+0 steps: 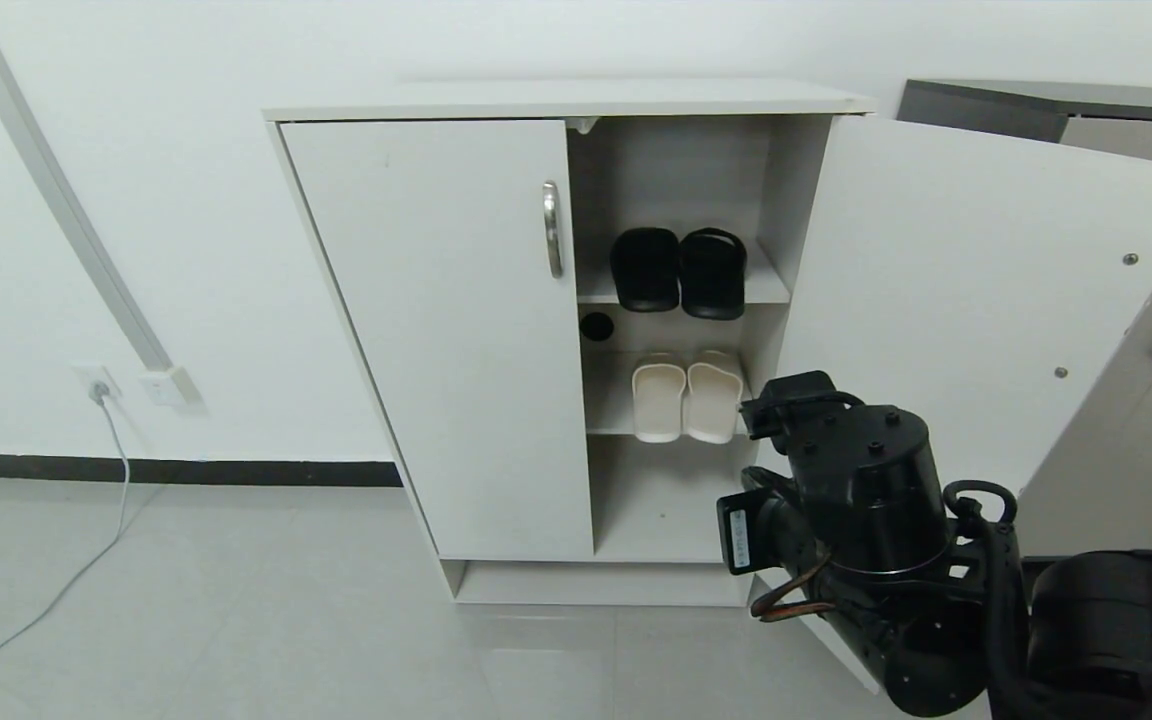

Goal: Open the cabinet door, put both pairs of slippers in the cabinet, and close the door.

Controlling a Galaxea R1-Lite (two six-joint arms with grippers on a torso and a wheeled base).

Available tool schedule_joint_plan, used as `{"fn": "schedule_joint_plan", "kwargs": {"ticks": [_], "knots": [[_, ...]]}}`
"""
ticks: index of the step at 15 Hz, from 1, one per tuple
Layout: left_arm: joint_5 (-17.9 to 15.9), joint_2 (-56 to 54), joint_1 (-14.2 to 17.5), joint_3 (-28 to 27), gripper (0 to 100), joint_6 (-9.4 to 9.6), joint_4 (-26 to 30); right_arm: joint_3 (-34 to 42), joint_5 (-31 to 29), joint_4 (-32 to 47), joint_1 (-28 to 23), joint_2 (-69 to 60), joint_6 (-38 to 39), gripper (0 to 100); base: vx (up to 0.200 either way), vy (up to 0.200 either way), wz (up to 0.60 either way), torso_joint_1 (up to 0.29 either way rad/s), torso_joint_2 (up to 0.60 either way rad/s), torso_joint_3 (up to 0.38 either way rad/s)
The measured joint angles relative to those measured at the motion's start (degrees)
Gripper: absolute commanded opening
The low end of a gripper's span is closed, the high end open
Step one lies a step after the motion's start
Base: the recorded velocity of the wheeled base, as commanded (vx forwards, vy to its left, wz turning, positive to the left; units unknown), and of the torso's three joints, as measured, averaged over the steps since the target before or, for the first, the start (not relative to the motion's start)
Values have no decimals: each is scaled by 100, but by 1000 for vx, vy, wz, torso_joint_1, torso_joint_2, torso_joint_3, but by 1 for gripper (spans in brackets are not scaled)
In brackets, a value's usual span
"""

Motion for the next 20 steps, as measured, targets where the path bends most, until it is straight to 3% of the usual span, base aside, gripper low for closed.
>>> {"fn": "schedule_joint_plan", "kwargs": {"ticks": [7, 20], "knots": [[2, 0, 0, -2, 0, -9, 0, 2, -7, -5, -11, 44, -7, 0, 0, 0, 0, 43, -395, -350], [0, 0, 0, 0, 0, -9, 0, 5, -18, -5, -21, 52, -5, 0, 0, 0, 0, 157, -479, -327]]}}
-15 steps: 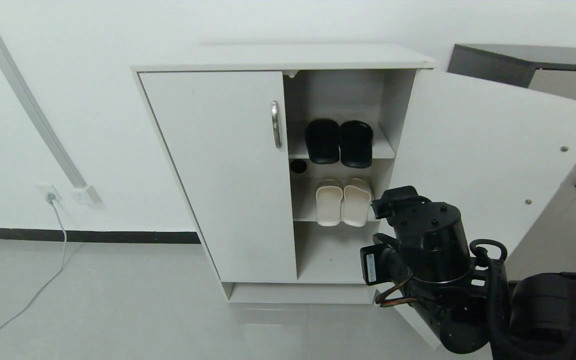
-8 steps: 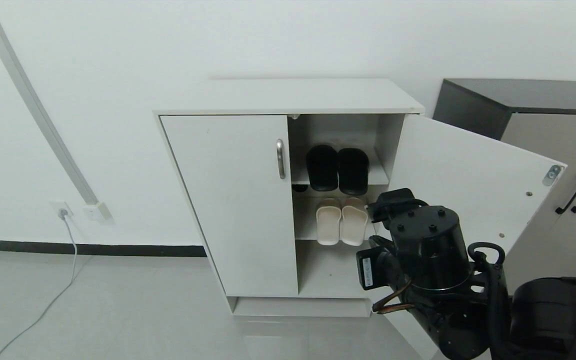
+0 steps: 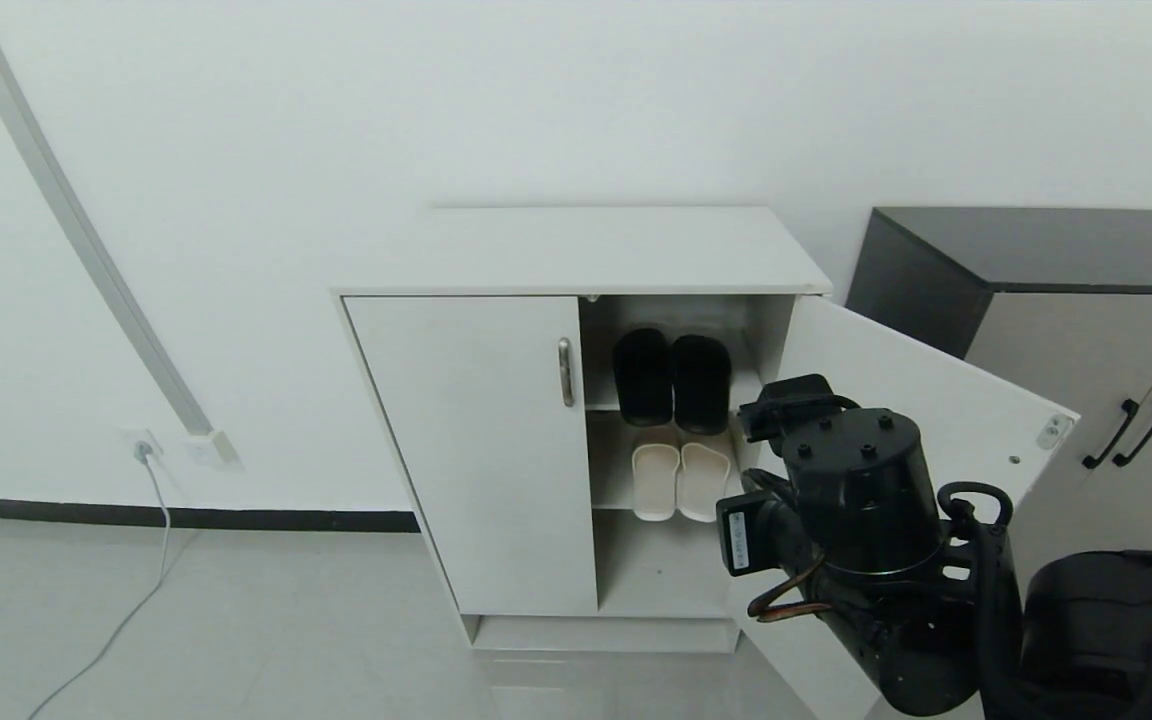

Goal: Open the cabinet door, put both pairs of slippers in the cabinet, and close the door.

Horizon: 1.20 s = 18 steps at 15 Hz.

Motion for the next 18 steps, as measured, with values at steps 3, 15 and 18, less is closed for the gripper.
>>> {"fn": "schedule_joint_plan", "kwargs": {"ticks": [3, 15, 18], "knots": [[0, 0, 0, 0, 0, 5, 0, 15, -9, -4, 5, -4, 5, 0, 0, 0, 0, 212, -518, -318], [0, 0, 0, 0, 0, 7, 0, 179, 38, -397, 5, -4, -66, 0, 0, 0, 0, 198, -463, -264], [0, 0, -4, 0, 0, 7, 0, 218, 35, -483, 0, -4, -107, 0, 0, 0, 0, 0, 0, 0]]}}
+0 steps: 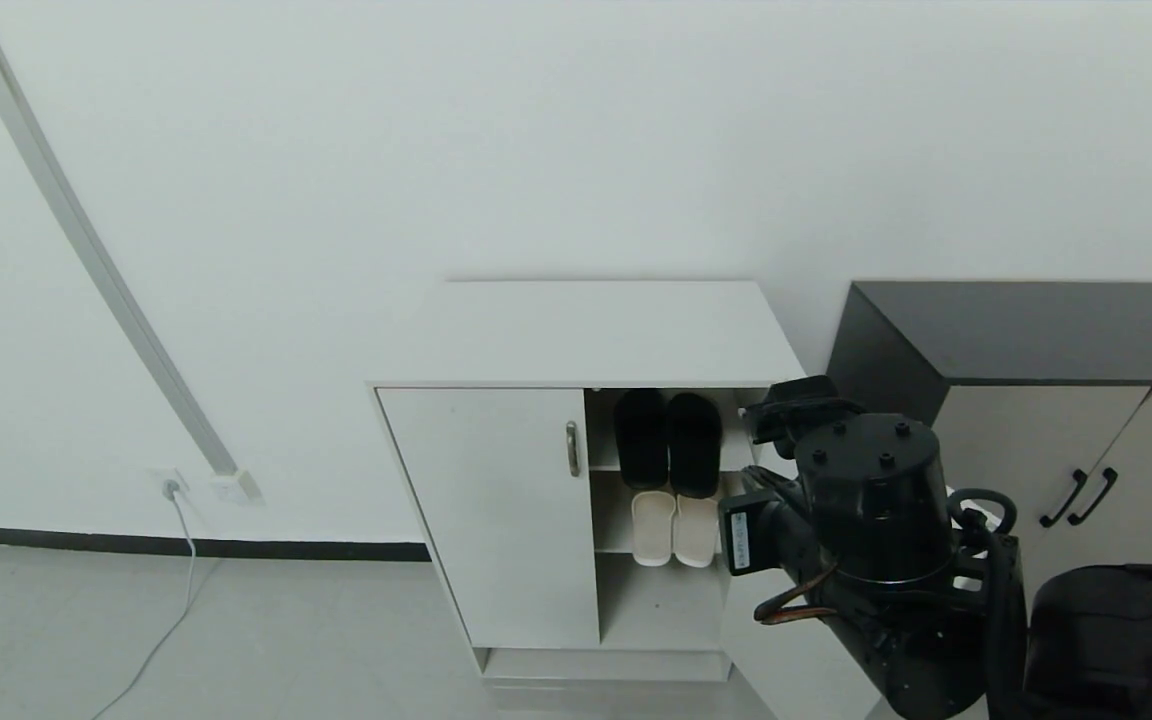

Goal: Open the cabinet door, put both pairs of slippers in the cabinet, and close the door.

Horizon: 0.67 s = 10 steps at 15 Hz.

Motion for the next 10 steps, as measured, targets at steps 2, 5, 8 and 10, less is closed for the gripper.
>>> {"fn": "schedule_joint_plan", "kwargs": {"ticks": [2, 5, 8, 10], "knots": [[0, 0, 0, 0, 0, -5, 0, 24, 0, -10, 0, 0, -24, 0, 0, 0, 0, 0, 0, 0], [0, 0, 2, 0, 0, -5, 0, 50, 0, -43, 11, 0, -40, 0, 0, 0, 0, 0, 0, 0], [0, 0, 4, 0, 0, 0, 0, 74, 0, -54, 16, 0, -73, 0, 0, 0, -400, 2, 3, 0], [2, 0, 4, 0, 0, 0, 0, 77, 13, -62, 21, 0, -106, 0, 0, 0, -600, 2, -2, 2]]}}
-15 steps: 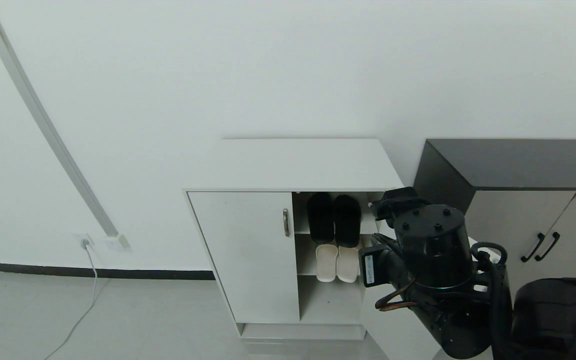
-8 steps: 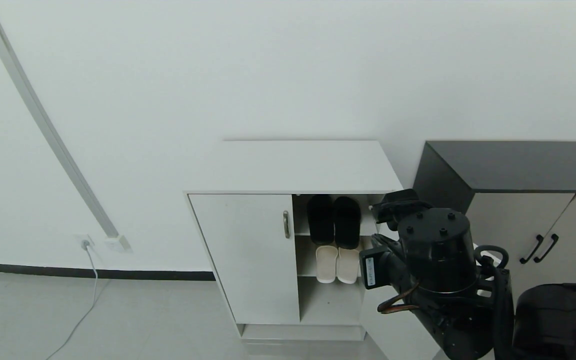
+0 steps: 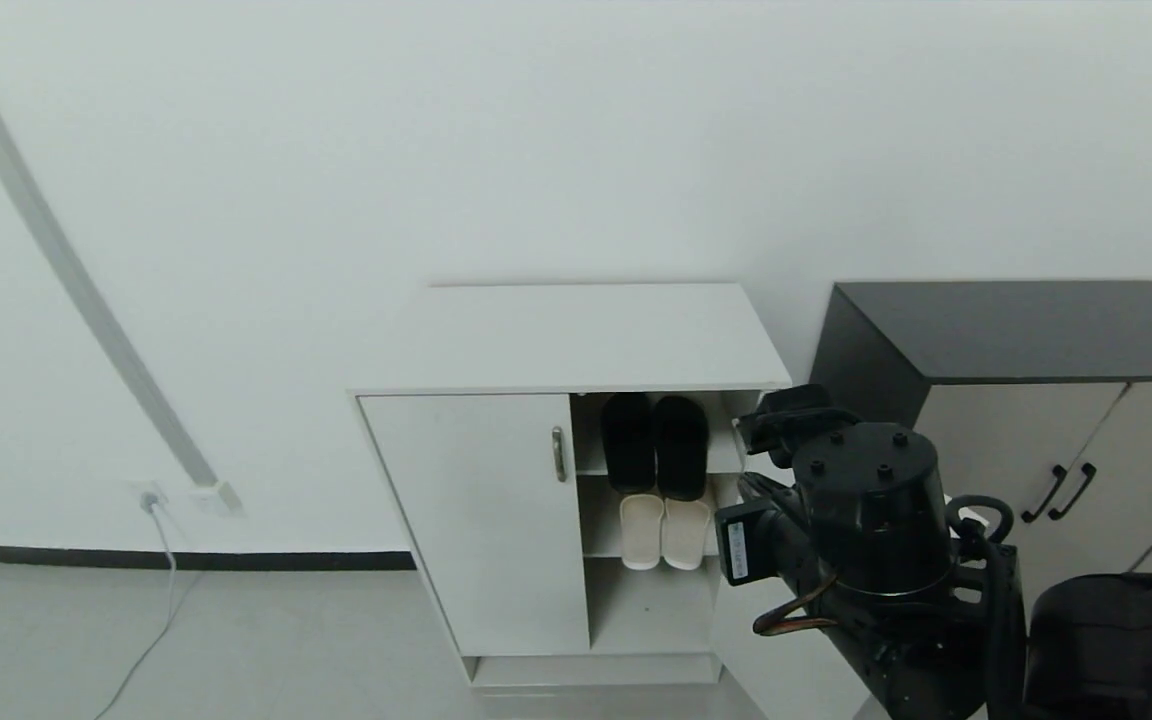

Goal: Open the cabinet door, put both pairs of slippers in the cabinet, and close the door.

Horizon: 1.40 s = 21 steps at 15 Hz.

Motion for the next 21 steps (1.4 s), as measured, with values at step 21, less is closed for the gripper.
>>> {"fn": "schedule_joint_plan", "kwargs": {"ticks": [21], "knots": [[0, 0, 0, 0, 0, 1, 0, -49, 488, -187, -647, -63, -204, 0, -76, 0, -57, 2, 2, 0]]}}
